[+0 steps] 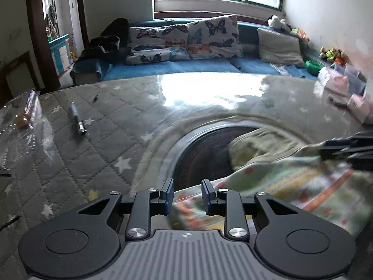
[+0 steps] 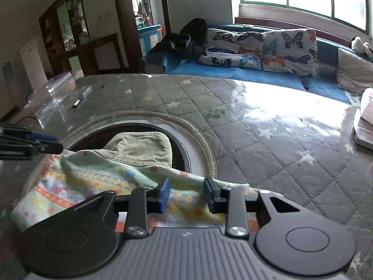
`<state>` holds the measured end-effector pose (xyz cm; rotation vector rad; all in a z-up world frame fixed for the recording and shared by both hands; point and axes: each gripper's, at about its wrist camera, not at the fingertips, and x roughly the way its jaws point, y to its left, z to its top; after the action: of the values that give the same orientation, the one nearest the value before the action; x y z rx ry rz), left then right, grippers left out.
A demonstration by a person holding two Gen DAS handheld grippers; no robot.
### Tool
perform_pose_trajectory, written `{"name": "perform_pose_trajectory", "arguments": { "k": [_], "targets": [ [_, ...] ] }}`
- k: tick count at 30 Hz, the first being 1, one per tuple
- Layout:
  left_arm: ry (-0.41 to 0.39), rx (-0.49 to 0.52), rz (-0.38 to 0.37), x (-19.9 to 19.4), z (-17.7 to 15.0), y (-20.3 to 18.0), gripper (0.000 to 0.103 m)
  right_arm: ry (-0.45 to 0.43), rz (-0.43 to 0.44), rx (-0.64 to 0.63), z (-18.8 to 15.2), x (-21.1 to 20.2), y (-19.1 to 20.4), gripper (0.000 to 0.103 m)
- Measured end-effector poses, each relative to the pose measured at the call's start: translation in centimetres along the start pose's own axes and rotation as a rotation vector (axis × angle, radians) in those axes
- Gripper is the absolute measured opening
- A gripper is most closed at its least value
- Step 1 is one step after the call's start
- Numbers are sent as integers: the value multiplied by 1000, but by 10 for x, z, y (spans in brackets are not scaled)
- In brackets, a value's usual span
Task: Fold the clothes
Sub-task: 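Lay the folded hem onto the shirt with both tools, open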
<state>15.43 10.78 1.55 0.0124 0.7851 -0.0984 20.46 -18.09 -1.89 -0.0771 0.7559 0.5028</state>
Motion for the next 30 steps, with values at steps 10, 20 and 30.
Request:
{"name": "perform_pose_trajectory", "arguments": {
  "k": [10, 20, 30],
  "targets": [
    [37, 0, -146, 26, 11, -48, 28, -9, 35, -45, 8, -2, 21, 38],
    [30, -8, -158, 21, 4, -57, 28, 18, 76, -174, -15, -21, 55, 46],
    [-25, 75, -190, -34, -43, -79, 28, 12, 90, -250, -52, -53, 79, 46]
  ]
}}
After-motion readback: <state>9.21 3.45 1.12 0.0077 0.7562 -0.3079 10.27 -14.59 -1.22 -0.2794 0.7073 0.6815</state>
